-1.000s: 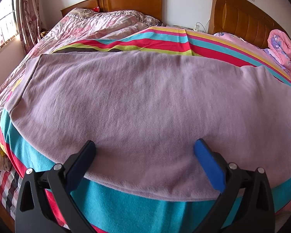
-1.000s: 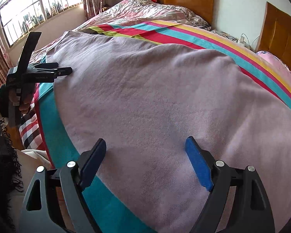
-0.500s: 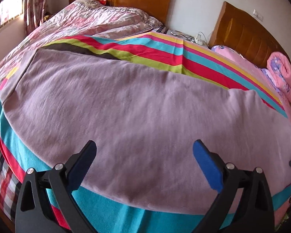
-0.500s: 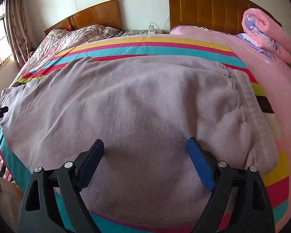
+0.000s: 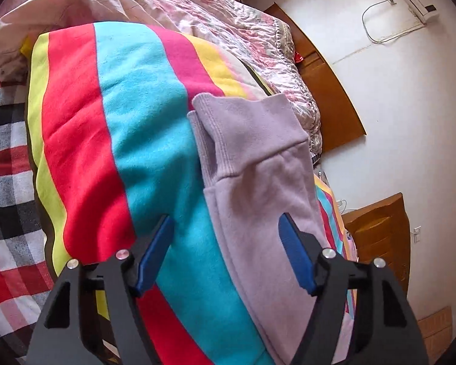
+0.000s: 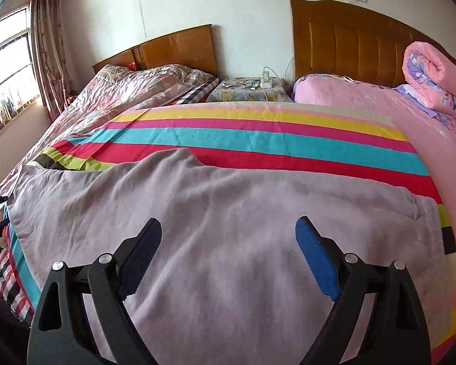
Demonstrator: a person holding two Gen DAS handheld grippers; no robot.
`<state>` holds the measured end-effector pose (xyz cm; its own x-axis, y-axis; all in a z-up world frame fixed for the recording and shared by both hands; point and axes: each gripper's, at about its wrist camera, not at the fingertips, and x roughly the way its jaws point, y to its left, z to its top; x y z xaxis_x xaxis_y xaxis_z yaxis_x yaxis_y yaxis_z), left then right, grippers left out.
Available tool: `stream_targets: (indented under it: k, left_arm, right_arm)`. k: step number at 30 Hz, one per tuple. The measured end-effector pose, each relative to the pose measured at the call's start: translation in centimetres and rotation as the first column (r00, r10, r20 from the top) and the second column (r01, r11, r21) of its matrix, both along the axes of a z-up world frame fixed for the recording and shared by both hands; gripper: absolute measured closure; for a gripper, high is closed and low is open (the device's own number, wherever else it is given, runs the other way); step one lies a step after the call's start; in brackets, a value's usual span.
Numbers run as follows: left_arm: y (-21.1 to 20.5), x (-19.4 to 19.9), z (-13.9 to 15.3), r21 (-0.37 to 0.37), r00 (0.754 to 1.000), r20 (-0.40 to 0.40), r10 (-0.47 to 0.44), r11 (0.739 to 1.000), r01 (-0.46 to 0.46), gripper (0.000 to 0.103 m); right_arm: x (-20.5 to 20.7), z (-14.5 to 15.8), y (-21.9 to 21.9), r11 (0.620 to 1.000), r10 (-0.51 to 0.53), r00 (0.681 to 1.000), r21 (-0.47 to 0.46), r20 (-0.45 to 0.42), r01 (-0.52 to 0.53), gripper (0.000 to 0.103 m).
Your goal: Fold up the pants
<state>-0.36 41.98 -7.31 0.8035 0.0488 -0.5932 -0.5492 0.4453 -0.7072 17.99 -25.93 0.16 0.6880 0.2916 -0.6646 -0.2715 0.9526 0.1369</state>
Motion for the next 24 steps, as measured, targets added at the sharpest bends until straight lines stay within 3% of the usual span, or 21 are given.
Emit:
stream_targets:
  k: [4,7,8,9,12,15,20,24]
  left_arm:
    - [0.7,2.2,0.2,0.029,0.999,-0.022,-0.029,0.999,0.029,0.04]
    - [2.1,2.8,0.1,0.032,1.0,0.022,-0.021,0.999,0.02,0.048]
    - [2.6,2.9,0.1,0.033,0.999,0.038,-0.018,0.999,0.017,0.057]
    - [3.2,3.0,0.1,0.033,0.999,0.045,-0.016,0.999,0.015,0.073]
    - [4.1,3.5,-0.1,0.049,0.996,0.068,-0.05,0.998,0.047,0.086]
    - [3.9,3.2,0.3,0.106,0.995,0.087,-0.052,0.993,0.043,0.09]
    - [4.3,2.7,-0.3,0.094,0.993,0.108,-0.04,0.995,0.03,0.09]
    - [4.2,2.7,0.8,0.132,0.995,0.095,-0.022,0.991,0.009,0.092]
  right_arm:
    - [0.1,0.0,4.3,0.995,0.095,0.995,-0.011,-0.01,-0.095,0.016]
    - [0.1,0.1,6.4,0.991,0.132,0.991,-0.011,-0.024,-0.133,0.016]
    - [0.0,0.1,7.1,0.988,0.151,0.988,-0.011,-0.028,-0.152,0.016]
    - [-0.2,0.3,7.9,0.985,0.169,0.985,-0.019,-0.028,-0.17,0.016]
    - [-0.6,0.7,9.9,0.977,0.208,0.978,-0.035,-0.022,-0.209,0.016]
    - [-0.6,1.1,11.3,0.974,0.224,0.974,-0.037,-0.019,-0.225,0.016]
    - [-1.0,1.8,12.5,0.965,0.259,0.966,-0.027,-0.009,-0.259,0.016]
    - [-0.8,1.6,14.3,0.937,0.345,0.938,0.075,-0.035,-0.342,0.016]
